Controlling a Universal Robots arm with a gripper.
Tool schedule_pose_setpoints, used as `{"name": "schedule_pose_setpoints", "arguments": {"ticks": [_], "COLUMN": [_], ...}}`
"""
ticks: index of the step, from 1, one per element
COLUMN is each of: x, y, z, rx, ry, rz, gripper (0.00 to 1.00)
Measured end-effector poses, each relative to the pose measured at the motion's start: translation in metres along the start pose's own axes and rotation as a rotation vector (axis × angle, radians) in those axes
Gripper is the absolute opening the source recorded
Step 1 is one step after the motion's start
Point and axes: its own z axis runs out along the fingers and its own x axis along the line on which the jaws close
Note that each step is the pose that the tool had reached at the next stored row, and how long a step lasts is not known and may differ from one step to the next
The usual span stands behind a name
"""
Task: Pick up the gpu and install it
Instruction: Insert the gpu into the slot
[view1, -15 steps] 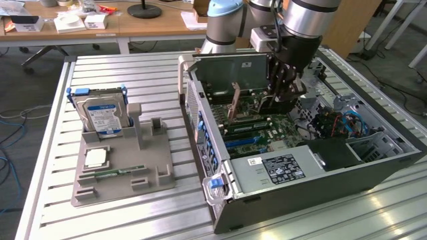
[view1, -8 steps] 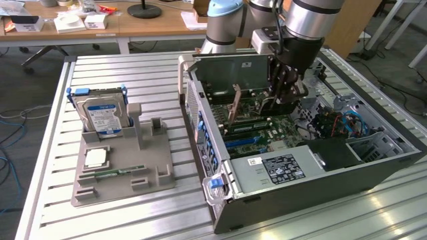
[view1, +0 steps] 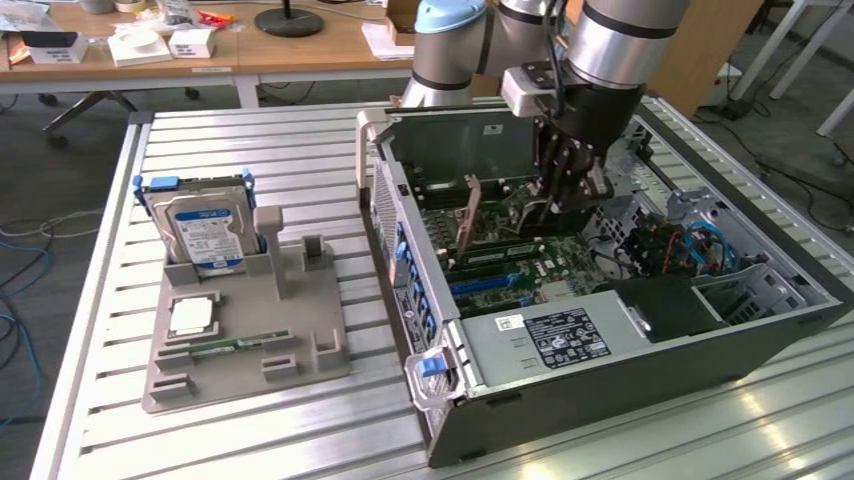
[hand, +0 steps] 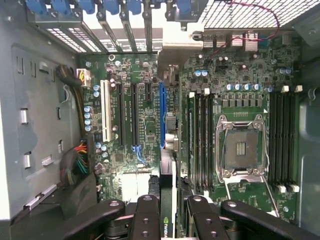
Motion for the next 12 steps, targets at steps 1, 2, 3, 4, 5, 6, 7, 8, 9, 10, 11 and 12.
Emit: {"name": "schedule_pose_setpoints", "arguments": {"ticks": [1, 2, 3, 4, 5, 6, 7, 8, 9, 10, 11, 12], "x": [0.0, 0.0, 0.0, 0.001, 0.001, 0.001, 0.001, 0.001, 0.001, 0.001, 0.001, 0.001], "y": [0.0, 0.0, 0.0001, 0.0001, 0.0001, 0.0001, 0.0001, 0.0001, 0.0002, 0.0002, 0.0003, 0.0004], "z": [0.0013, 0.0026, 0.0038, 0.005, 0.0061, 0.0072, 0.0081, 0.009, 0.01, 0.0112, 0.0124, 0.0135], "rx": [0.0, 0.0, 0.0, 0.0, 0.0001, 0.0, 0.0, 0.0, 0.0, 0.0, 0.0, 0.0], "ry": [0.0, 0.0, 0.0, 0.0, -0.0001, 0.0, 0.0, 0.0, 0.0, 0.0, 0.0001, 0.0], "rz": [0.0, 0.0, 0.0, 0.0, 0.0, 0.0, 0.0, 0.0, 0.0, 0.0, 0.0, 0.0], "gripper": [0.26, 0.26, 0.26, 0.26, 0.26, 0.26, 0.26, 0.26, 0.26, 0.26, 0.26, 0.26]}}
